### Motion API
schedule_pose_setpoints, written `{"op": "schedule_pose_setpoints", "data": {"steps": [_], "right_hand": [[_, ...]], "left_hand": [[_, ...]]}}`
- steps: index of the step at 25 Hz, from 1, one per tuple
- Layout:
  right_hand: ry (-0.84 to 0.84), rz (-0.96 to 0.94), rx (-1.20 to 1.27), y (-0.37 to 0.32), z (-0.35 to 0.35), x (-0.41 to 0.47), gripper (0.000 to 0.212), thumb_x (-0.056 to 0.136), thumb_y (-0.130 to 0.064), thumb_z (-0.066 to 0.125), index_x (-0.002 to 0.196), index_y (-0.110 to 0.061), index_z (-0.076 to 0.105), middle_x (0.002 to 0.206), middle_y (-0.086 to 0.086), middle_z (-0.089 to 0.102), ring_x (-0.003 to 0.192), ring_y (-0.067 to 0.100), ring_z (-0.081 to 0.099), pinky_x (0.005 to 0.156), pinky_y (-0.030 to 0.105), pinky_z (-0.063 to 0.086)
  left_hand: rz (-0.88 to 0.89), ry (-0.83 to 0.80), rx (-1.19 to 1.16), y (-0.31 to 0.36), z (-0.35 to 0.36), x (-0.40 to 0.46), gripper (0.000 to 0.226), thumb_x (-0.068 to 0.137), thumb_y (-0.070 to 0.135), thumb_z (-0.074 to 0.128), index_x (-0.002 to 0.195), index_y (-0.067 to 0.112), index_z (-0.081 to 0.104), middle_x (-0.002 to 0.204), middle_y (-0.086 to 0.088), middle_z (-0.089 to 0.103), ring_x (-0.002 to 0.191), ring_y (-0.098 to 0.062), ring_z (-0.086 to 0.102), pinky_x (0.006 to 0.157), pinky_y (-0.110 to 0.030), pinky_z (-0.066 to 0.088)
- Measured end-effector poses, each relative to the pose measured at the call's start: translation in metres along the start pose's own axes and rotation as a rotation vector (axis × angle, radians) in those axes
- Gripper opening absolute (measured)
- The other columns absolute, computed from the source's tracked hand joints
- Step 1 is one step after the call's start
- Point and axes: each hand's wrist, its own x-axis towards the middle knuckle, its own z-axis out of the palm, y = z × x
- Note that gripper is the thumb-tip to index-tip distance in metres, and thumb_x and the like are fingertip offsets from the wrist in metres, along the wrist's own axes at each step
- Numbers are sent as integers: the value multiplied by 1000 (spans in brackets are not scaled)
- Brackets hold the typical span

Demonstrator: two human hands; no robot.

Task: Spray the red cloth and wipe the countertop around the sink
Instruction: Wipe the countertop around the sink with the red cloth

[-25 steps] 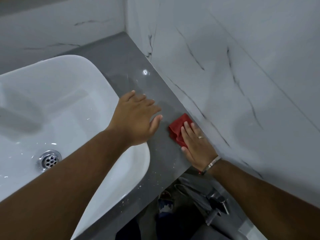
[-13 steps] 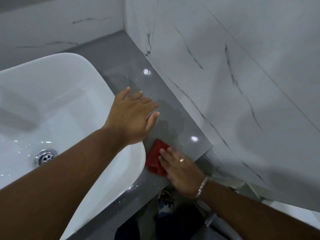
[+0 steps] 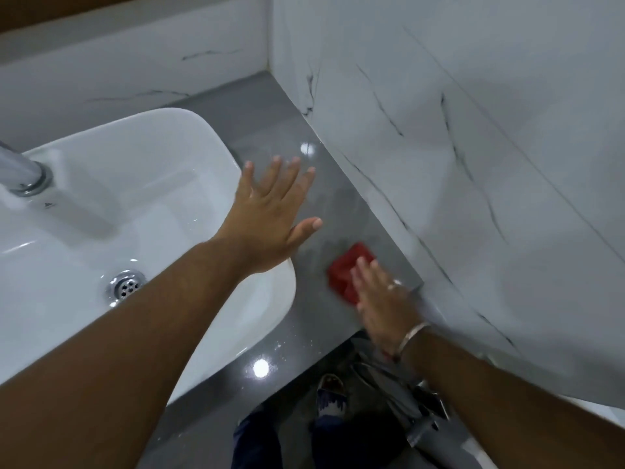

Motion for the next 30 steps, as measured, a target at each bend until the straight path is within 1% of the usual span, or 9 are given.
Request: {"op": "schedule_pose_setpoints", "data": {"steps": [3, 5, 10, 14, 16, 20, 23, 26, 30], "right_hand": [[80, 361, 107, 4, -13, 32, 67, 90, -23, 51, 149, -6, 26, 159, 18, 20, 145, 39, 20, 112, 54, 30], [108, 372, 143, -41, 0, 30, 69, 85, -21, 54, 148, -6, 30, 158, 19, 25, 143, 42, 23, 112, 55, 28], [28, -388, 99, -58, 13, -12, 73, 78, -23, 66, 144, -9, 38, 154, 15, 34, 136, 43, 39, 101, 54, 42], [113, 101, 101, -10, 5, 12, 65, 85, -15, 60, 144, 0, 36, 155, 25, 26, 139, 48, 28, 111, 58, 30], [180, 322, 207, -53, 8, 3, 67, 83, -14, 60, 144, 0, 36, 155, 24, 27, 141, 47, 24, 111, 58, 26], [70, -153, 241, -198, 38, -54, 75, 77, -16, 65, 145, -7, 34, 156, 19, 30, 140, 46, 28, 106, 63, 34], [-3, -365, 191, -203, 42, -56, 66, 81, -26, 54, 143, -14, 36, 156, 12, 31, 139, 41, 33, 103, 57, 41], [82, -153, 90, -137, 34, -38, 61, 83, -21, 46, 141, -6, 42, 154, 20, 31, 136, 48, 34, 95, 59, 46], [304, 390, 257, -123, 23, -26, 59, 85, -19, 37, 140, 2, 43, 152, 26, 32, 138, 51, 26, 112, 59, 26]], "left_hand": [[-185, 29, -91, -4, 6, -71, 79, 96, 67, 14, 159, 20, 6, 168, -8, 5, 153, -33, -2, 122, -56, -2], [-276, -13, -163, 4, 13, -117, 80, 94, 69, 10, 158, 20, 5, 168, -9, 7, 153, -34, -1, 123, -56, 1], [-439, -8, -150, 25, 16, -180, 78, 93, 67, 10, 159, 24, 6, 167, -7, 12, 154, -28, 3, 123, -53, 1], [-613, 36, -49, -38, 16, -258, 85, 90, 71, 13, 159, 21, 12, 166, -11, 17, 152, -32, 11, 121, -57, 1], [-696, -15, 18, -69, 12, -310, 88, 89, 74, 11, 158, 19, 13, 164, -15, 22, 152, -35, 13, 121, -59, 1], [-654, -83, 7, -98, 6, -346, 87, 89, 75, 8, 158, 22, 12, 165, -10, 20, 153, -28, 7, 121, -56, -7], [-631, -59, -41, -100, 10, -345, 85, 89, 76, 8, 158, 26, 8, 166, -6, 17, 154, -24, 4, 121, -54, -11], [-609, -17, -79, -108, 18, -348, 87, 87, 79, 7, 158, 28, 5, 167, -5, 16, 154, -24, 4, 121, -54, -10], [-562, 58, -46, -110, 25, -346, 91, 86, 82, 10, 157, 25, 12, 164, -8, 26, 152, -31, 17, 121, -59, -3]]}}
